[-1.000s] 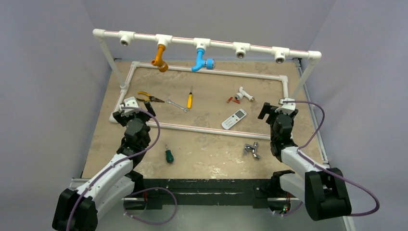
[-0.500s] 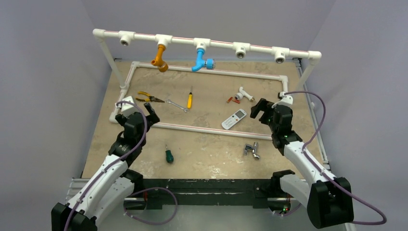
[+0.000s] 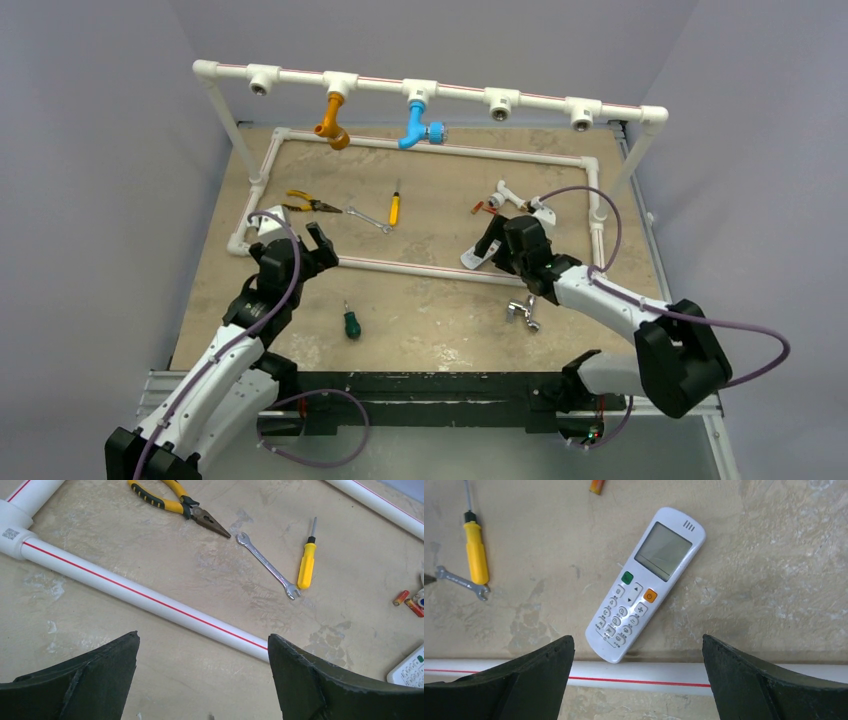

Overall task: Load the batteries into the remote control
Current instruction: Pick up the remote control from the center of the board.

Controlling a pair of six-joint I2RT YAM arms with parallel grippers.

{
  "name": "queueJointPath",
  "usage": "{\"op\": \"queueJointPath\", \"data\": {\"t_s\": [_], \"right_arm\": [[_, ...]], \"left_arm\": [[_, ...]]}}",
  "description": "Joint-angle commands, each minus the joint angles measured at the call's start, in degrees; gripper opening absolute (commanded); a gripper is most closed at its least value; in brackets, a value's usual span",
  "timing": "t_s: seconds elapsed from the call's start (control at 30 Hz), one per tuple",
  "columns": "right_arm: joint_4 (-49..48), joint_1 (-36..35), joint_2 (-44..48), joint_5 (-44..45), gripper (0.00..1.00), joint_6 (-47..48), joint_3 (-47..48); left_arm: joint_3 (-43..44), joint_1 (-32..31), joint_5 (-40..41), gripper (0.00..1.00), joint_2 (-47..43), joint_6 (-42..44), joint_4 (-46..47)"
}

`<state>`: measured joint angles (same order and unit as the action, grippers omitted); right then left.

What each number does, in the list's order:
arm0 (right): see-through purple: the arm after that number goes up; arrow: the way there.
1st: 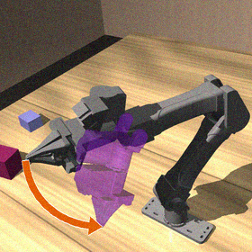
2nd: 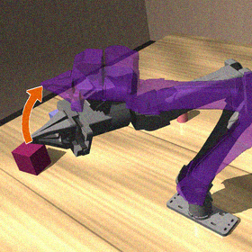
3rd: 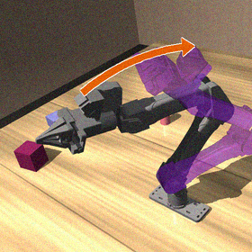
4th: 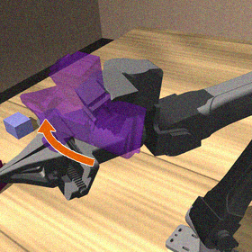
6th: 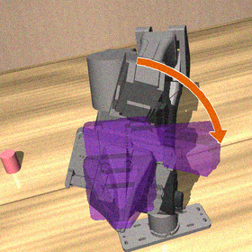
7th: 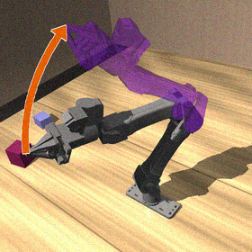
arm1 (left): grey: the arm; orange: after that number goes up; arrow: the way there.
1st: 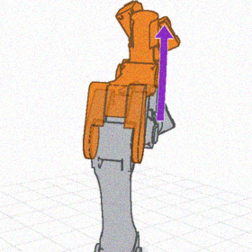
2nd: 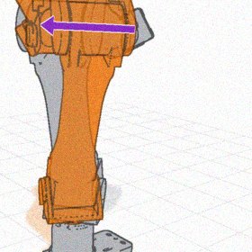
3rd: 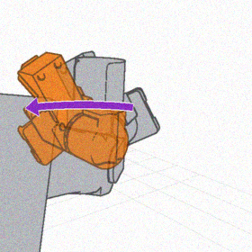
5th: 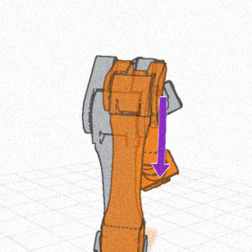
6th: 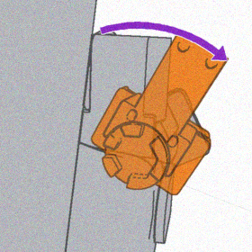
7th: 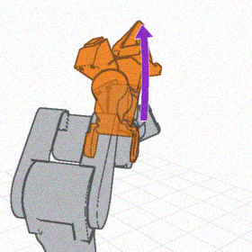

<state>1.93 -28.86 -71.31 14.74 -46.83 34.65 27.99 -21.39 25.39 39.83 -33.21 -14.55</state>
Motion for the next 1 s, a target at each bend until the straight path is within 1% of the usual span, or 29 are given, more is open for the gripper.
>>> {"op": "queueJointPath", "data": {"t_s": [0.0,0.17,0.3,0.4,0.57,0.73,0.87,0.97], "right_arm": [[7.5,-1.6,-4.5,9.3,0.98,-10.0,5.0],[9.2,-1.8,-10.3,10.2,0.98,-11.1,9.2],[13.1,-2.8,-15.4,11.1,0.97,-11.3,14.5],[14.1,-3.6,-18.2,11.5,0.97,-11.4,17.0],[21.0,-5.8,-23.7,14.5,0.96,-11.7,23.2],[24.4,-6.7,-28.2,15.5,0.88,-12.0,26.2],[25.1,-6.9,-29.9,16.0,0.83,-12.2,26.9],[26.0,-7.0,-30.8,16.3,0.77,-11.8,27.7]], "left_arm": [[2.3,0.4,-1.4,0.96,-0.1,-1.3,-0.8],[2.5,0.4,0.7,0.96,0.3,-0.8,-0.9],[2.4,0.4,0.9,0.96,0.6,-0.9,-0.9],[2.5,0.4,1.1,0.96,0.7,-1.1,-0.8],[3.2,0.4,1.5,0.96,0.7,-0.7,-1.0],[3.4,0.4,1.2,0.96,1.5,-1.0,-1.0],[4.4,0.4,1.0,0.96,1.7,-0.9,-1.5],[4.6,0.4,1.1,0.96,1.5,-0.8,-1.5]]}}
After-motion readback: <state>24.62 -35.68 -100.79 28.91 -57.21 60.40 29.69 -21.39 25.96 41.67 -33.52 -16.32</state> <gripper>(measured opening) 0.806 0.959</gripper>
